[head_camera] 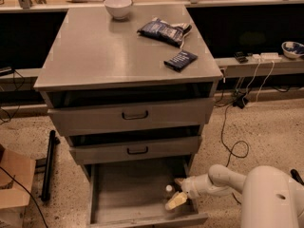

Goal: Pick water bottle from bottom drawer and place on counter

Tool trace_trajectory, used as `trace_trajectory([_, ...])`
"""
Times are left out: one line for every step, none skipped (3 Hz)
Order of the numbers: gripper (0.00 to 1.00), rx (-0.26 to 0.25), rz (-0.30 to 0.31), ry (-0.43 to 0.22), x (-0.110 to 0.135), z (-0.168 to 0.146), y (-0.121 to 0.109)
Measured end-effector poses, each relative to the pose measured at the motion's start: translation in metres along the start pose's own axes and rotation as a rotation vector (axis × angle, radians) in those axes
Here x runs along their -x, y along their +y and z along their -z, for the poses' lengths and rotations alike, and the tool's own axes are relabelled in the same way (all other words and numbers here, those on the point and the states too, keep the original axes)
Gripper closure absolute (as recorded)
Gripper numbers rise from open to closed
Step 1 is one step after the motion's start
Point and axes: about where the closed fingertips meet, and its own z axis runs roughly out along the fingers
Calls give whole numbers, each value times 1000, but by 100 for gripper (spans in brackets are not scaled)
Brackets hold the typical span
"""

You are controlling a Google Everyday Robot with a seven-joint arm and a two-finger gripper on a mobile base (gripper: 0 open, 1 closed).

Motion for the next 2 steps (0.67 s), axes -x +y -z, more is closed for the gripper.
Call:
trace_trajectory([18, 17, -29, -61, -4, -8, -3])
trace_trajectory([42, 44, -38, -120, 2, -25, -5])
